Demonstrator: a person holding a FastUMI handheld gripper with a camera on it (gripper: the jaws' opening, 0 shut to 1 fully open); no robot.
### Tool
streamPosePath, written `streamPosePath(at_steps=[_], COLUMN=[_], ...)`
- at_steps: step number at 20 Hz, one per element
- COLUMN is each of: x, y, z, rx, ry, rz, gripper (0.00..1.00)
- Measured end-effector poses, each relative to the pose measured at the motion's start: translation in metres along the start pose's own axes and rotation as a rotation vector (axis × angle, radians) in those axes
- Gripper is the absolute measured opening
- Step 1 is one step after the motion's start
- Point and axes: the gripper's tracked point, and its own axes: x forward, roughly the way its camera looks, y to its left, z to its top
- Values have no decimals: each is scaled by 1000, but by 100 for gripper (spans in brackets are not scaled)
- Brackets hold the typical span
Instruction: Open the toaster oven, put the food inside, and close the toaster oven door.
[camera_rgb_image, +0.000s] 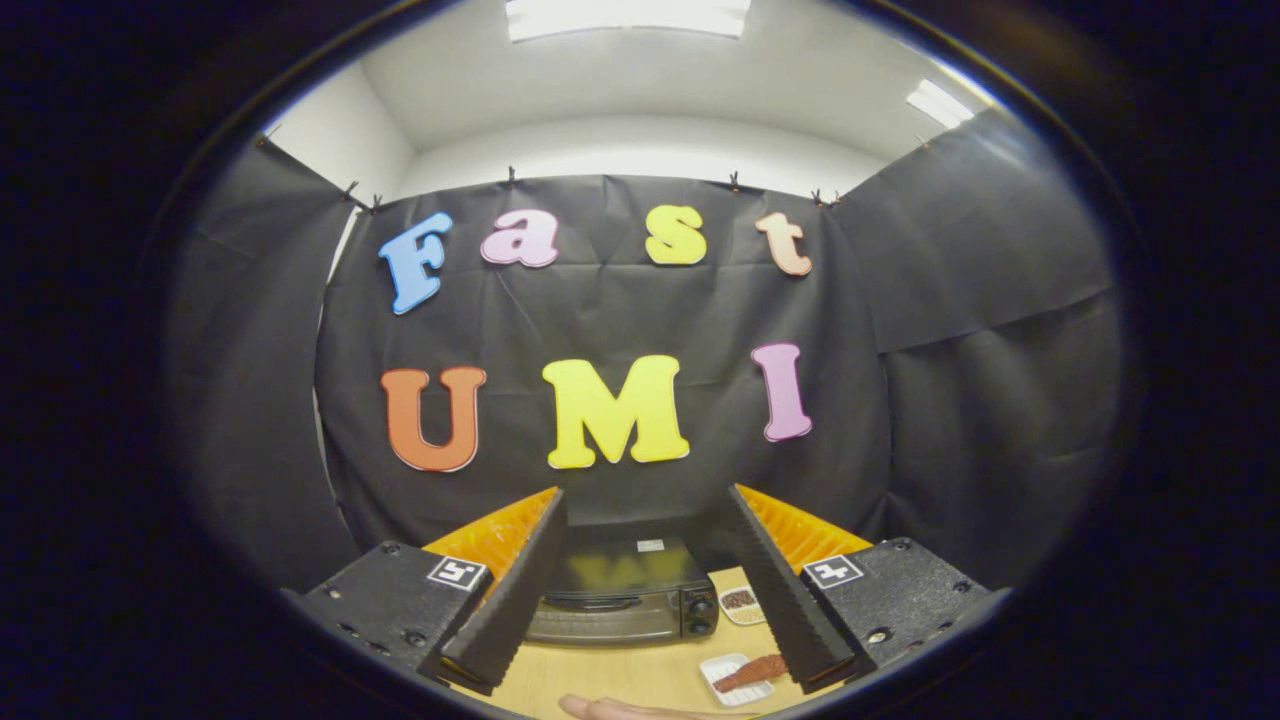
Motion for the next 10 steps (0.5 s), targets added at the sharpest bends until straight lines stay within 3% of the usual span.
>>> streamPosePath(at_steps=[5, 10], x=[62, 135], y=[13, 32], z=[-48, -127], rx=[9, -14], ry=[96, 262], rz=[-7, 2], gripper=[100, 100])
